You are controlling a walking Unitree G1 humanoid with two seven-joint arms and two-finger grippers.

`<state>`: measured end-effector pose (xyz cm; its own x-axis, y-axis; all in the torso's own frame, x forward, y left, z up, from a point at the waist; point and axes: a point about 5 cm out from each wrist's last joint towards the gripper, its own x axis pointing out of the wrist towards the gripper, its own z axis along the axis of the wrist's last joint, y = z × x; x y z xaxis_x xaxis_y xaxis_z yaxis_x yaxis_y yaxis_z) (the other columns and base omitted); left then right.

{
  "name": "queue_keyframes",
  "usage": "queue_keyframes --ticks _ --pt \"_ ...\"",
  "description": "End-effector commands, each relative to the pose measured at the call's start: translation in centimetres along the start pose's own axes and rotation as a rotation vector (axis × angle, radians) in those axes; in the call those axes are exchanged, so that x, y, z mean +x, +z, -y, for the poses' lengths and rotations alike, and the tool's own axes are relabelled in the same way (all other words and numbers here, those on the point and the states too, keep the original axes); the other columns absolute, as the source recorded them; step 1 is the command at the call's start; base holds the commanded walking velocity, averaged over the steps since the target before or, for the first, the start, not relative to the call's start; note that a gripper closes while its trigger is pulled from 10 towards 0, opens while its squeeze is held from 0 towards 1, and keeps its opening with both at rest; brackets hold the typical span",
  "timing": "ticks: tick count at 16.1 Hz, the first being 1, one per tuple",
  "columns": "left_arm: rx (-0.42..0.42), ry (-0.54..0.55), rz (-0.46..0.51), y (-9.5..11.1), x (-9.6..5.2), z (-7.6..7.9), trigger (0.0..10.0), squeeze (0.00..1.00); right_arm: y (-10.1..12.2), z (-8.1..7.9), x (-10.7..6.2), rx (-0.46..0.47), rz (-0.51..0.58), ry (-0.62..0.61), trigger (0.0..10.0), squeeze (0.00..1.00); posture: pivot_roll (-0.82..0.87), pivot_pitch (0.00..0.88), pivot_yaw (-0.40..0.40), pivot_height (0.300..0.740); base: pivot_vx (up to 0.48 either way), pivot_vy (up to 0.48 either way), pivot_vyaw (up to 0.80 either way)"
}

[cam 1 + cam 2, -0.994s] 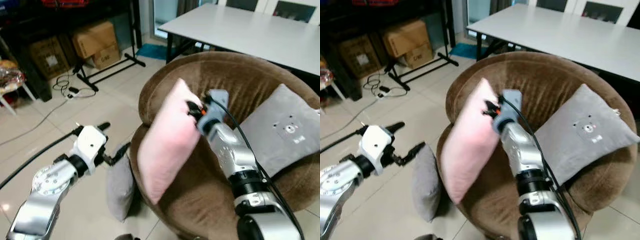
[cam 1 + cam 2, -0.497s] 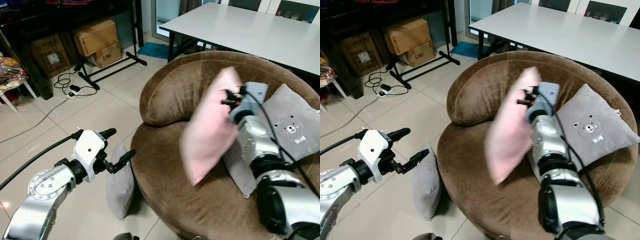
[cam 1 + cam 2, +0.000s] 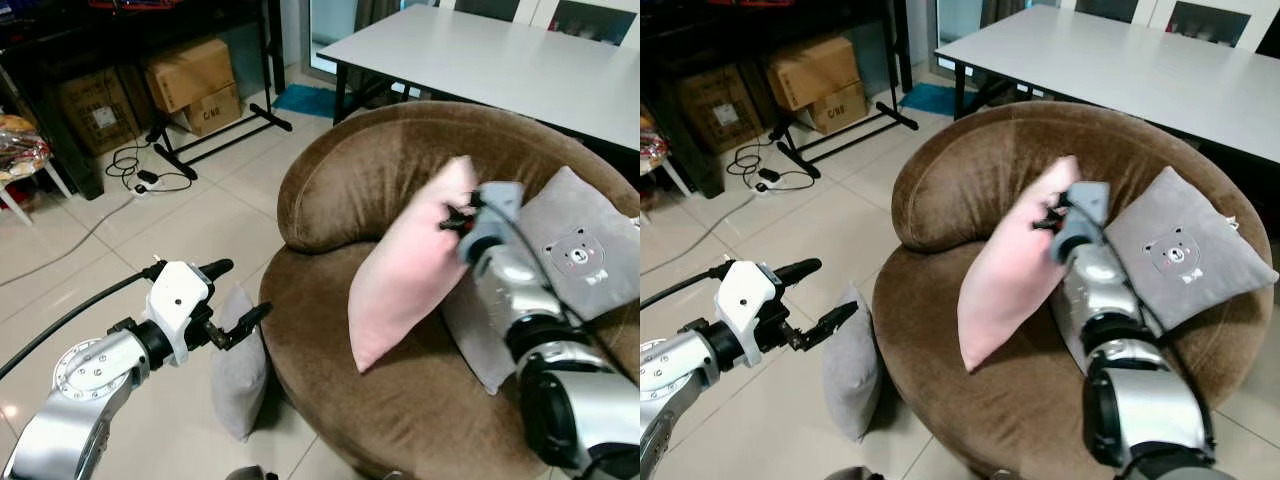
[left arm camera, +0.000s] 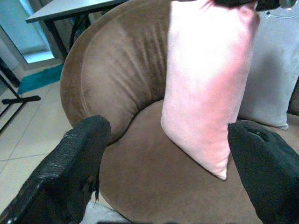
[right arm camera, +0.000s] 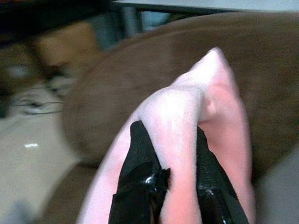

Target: Move the pillow to the sofa from floor

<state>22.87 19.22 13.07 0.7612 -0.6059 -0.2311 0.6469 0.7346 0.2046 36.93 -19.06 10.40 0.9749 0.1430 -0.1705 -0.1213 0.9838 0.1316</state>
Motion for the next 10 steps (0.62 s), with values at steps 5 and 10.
queue_keyframes --ticks 5,10 --pt "0.005 -0.024 -0.006 0.2 0.1 0.2 10.0 0.14 2.3 -0.1 0.5 0.05 0.073 0.055 10.0 0.0 -0.02 0.0 -0.001 0.74 0.0 0.0 0.0" --pt "0.014 -0.03 -0.013 0.1 0.3 0.1 10.0 0.15 0.0 1.4 -0.2 -0.12 -0.047 -0.067 10.0 0.0 -0.02 0.0 0.004 0.74 0.0 0.0 0.0"
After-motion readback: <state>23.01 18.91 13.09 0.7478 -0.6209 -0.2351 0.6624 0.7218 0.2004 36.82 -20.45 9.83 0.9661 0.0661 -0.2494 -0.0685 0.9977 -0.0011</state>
